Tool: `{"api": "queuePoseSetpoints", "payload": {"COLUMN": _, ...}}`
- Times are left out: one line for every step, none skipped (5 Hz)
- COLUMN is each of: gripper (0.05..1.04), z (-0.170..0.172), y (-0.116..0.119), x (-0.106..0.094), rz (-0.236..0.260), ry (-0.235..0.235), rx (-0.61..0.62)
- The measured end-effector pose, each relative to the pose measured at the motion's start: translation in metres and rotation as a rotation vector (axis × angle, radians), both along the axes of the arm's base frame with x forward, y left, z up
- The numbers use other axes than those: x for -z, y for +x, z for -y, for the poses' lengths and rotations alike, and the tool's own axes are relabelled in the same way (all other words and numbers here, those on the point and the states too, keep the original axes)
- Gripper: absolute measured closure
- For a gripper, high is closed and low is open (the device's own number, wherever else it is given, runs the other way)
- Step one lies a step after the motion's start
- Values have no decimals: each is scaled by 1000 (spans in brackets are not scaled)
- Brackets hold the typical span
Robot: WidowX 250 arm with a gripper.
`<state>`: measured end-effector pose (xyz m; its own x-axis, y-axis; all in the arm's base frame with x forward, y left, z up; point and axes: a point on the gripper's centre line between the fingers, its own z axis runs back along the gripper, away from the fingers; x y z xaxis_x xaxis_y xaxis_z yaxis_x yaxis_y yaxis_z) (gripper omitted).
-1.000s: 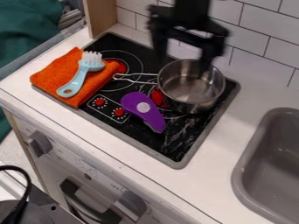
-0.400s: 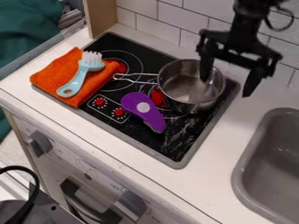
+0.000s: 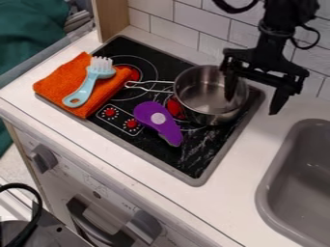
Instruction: Move the silver pot above the orange towel
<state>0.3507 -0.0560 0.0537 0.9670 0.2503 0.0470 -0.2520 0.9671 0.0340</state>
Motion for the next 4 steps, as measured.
{"api": "queuePoseSetpoints", "payload": {"gripper": 219, "z": -8, "y": 8, "x": 2, "rz": 41, "ry": -7, "rx": -47}}
{"api": "queuePoseSetpoints", "payload": {"gripper": 536, "z": -9, "y": 11, "x": 4, "rz": 66, "ry": 1, "rx": -43}}
{"api": "queuePoseSetpoints", "payload": {"gripper": 816, "z": -13, "y": 6, "x": 8, "rz": 53, "ry": 21, "rx": -39}}
{"api": "queuePoseSetpoints", "payload": {"gripper": 983, "z": -15, "y": 2, "x": 10, "rz": 52, "ry": 34, "rx": -24}}
